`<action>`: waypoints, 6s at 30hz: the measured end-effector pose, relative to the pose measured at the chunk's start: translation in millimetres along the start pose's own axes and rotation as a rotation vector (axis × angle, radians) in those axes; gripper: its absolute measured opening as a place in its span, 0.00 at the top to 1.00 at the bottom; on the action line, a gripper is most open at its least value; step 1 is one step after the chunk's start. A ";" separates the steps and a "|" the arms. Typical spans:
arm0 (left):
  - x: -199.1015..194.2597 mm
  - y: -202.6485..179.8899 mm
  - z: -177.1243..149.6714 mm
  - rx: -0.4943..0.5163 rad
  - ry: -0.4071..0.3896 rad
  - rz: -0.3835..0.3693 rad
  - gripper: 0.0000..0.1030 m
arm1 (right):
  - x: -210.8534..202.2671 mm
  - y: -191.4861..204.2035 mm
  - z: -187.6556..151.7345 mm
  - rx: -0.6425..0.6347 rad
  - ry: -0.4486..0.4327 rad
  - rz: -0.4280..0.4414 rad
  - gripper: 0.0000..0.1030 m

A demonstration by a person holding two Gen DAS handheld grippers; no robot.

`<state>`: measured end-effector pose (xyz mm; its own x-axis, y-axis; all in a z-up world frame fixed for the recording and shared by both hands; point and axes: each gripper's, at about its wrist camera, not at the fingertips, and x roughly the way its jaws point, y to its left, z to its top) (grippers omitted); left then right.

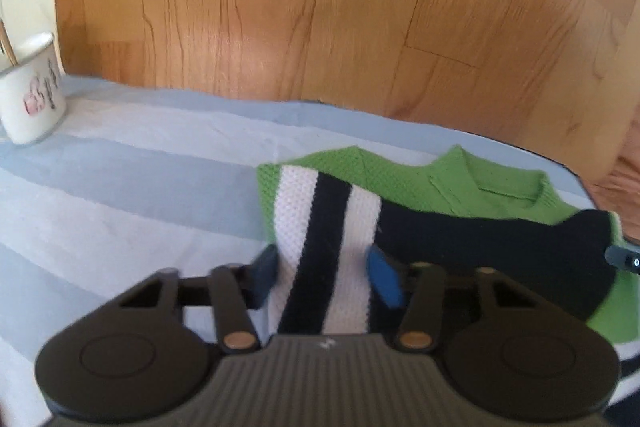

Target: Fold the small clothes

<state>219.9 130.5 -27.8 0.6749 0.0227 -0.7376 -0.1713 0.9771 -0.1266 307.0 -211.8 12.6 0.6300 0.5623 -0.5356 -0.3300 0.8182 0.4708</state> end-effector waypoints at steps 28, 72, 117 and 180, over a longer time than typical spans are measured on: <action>-40.3 -74.9 -37.0 0.068 -0.107 -0.059 0.53 | -249.8 -107.1 -145.7 0.597 -0.480 -0.288 0.57; -82.5 -15.9 -17.8 -0.115 -0.326 -0.241 0.38 | -110.8 49.2 38.2 0.023 -0.526 -0.197 0.90; -19.6 -8.5 -18.6 0.053 -0.146 -0.129 0.89 | -44.8 -41.7 -19.1 0.149 -0.219 -0.149 0.90; -264.6 95.5 -195.9 -0.284 -0.044 -0.394 0.89 | -288.0 10.2 -205.4 0.235 -0.140 0.304 0.90</action>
<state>-115.6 176.3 25.4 0.7565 -0.3222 -0.5692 -0.0818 0.8168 -0.5711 -22.2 -340.8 27.6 0.6237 0.7391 -0.2545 -0.3566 0.5587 0.7488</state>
